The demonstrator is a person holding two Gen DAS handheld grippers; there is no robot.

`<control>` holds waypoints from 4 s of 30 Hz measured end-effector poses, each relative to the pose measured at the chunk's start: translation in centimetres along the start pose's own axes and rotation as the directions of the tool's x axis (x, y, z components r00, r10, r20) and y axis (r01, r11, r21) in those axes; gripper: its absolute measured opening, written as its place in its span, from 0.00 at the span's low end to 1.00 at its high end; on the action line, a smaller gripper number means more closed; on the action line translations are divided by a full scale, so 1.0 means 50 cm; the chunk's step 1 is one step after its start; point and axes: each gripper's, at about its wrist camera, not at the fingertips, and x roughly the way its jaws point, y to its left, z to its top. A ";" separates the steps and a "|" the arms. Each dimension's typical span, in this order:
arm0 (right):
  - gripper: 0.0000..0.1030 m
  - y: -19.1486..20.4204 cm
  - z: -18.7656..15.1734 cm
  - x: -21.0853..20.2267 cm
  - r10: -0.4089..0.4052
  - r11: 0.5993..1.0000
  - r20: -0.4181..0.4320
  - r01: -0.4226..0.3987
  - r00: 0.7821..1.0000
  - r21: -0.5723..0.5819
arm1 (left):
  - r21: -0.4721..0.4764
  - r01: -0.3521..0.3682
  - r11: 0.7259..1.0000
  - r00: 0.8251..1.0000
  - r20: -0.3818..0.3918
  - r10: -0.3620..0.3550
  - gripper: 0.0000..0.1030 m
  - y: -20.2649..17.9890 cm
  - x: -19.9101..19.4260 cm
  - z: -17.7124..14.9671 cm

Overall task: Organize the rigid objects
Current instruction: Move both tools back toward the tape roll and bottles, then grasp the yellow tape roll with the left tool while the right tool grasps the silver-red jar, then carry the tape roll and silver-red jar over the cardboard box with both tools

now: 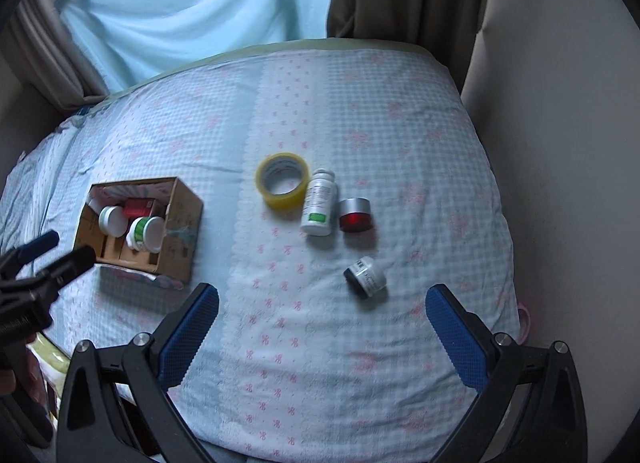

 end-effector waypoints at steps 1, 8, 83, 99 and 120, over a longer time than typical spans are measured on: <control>1.00 -0.013 0.007 0.011 0.002 1.000 -0.005 -0.002 1.000 0.014 | 0.008 -0.001 1.000 1.000 -0.011 0.001 1.00 -0.005 0.021 0.008; 1.00 -0.074 0.051 0.110 0.004 0.999 -0.054 -0.002 0.999 0.033 | 0.028 0.049 0.998 0.990 -0.130 -0.044 1.00 -0.035 0.200 0.057; 0.48 -0.173 0.133 0.349 0.221 0.950 -0.083 -0.196 0.972 0.242 | 0.180 0.029 0.983 1.000 -0.015 -0.027 0.94 -0.089 0.387 0.203; 0.48 0.069 0.169 0.003 0.341 0.938 0.081 -0.344 0.937 0.039 | -0.012 -0.009 1.000 0.978 0.208 0.011 0.94 0.125 -0.072 0.168; 0.48 0.511 0.123 0.014 0.386 0.920 0.035 -0.388 0.922 0.063 | -0.064 -0.003 0.998 0.997 0.083 0.009 0.94 0.612 -0.091 0.046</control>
